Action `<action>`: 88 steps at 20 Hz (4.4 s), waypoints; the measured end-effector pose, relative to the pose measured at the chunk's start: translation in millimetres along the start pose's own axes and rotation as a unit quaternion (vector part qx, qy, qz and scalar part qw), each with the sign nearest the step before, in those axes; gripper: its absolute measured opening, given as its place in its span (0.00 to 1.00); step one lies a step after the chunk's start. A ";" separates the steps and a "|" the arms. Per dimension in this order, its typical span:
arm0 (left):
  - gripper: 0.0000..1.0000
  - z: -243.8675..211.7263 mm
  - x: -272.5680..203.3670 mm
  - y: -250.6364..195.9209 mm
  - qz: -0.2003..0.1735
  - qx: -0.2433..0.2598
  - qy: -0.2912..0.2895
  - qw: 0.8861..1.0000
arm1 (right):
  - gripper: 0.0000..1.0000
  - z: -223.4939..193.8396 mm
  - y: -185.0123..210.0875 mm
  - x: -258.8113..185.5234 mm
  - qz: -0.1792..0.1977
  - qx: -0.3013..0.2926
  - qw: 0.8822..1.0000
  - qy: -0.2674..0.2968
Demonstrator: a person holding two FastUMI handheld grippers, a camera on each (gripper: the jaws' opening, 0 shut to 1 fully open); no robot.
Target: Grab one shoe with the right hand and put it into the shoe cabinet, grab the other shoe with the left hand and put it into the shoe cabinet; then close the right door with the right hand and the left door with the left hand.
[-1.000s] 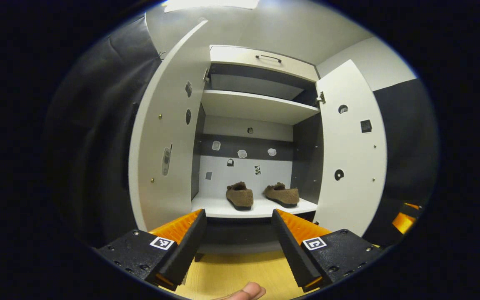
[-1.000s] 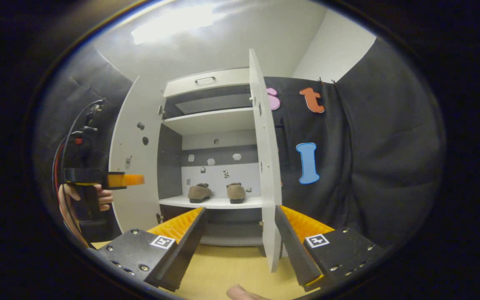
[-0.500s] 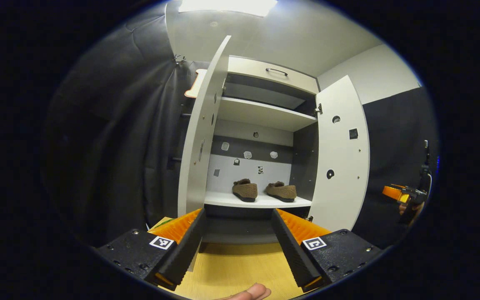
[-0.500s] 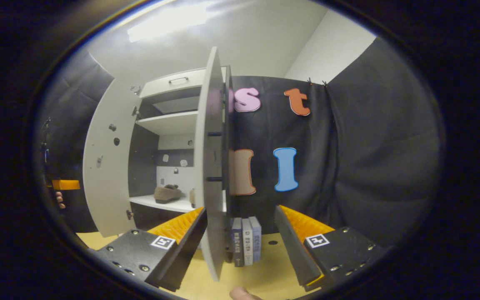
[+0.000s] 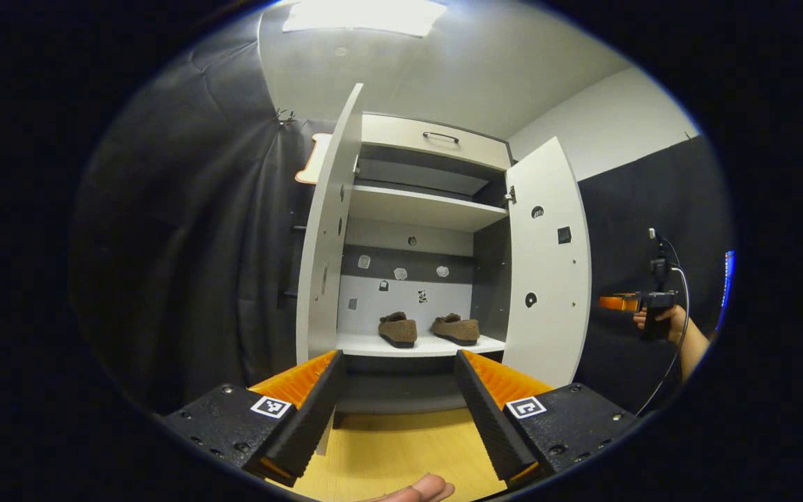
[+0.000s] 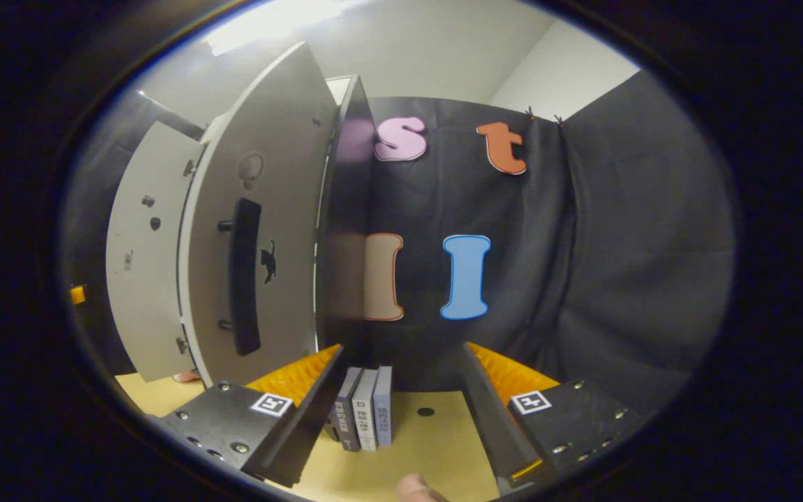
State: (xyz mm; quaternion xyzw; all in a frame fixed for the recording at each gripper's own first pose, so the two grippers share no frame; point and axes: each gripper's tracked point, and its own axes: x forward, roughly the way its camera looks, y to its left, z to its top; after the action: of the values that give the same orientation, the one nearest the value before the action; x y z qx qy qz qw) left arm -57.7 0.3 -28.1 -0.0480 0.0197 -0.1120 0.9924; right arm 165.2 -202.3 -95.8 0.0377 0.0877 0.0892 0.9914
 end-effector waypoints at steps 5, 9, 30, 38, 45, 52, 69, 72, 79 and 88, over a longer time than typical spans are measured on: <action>0.93 -4.0 -8.8 11.5 0.009 0.002 0.006 1.000 | 0.98 31.9 11.2 23.8 -0.013 -0.010 1.000 -0.014; 0.96 -3.4 -13.8 16.3 0.006 -0.002 0.001 1.000 | 0.98 39.5 64.3 32.5 0.025 -0.029 0.999 -0.010; 0.96 -50.3 8.0 49.1 0.023 -0.037 0.030 0.999 | 0.92 38.1 209.5 47.3 0.039 -0.016 0.999 -0.012; 0.96 -54.5 6.3 80.8 0.042 -0.007 0.021 0.999 | 0.95 40.4 238.2 52.0 0.035 -0.019 0.998 -0.045; 0.92 -53.0 -8.4 140.1 0.098 0.033 0.019 0.995 | 0.93 26.8 234.7 28.1 0.044 -0.039 0.998 -0.039; 0.93 -38.9 2.2 192.4 0.108 0.018 0.030 0.994 | 0.94 19.0 260.7 -14.6 0.086 -0.044 0.994 -0.043; 0.99 44.6 76.2 305.3 0.092 0.011 0.056 0.994 | 0.94 -10.3 296.8 -125.7 0.024 -0.011 0.999 -0.045; 0.95 48.4 93.6 271.5 0.050 -0.001 0.056 0.997 | 0.95 -23.3 270.6 -144.1 -0.033 -0.015 0.998 -0.050; 0.96 38.1 128.1 215.1 0.022 -0.008 0.103 0.994 | 0.96 -58.6 288.3 -183.0 -0.012 0.025 0.999 -0.029; 0.94 35.1 131.7 173.1 0.002 -0.019 0.121 0.992 | 0.96 -32.3 302.6 -213.0 0.019 0.020 0.996 -0.079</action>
State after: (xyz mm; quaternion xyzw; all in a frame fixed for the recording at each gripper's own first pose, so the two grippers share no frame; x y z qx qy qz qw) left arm 110.5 142.0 -14.2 -0.0533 0.1419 -0.1141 0.9818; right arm -98.5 57.4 -64.6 0.0663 0.0101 0.1033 0.9924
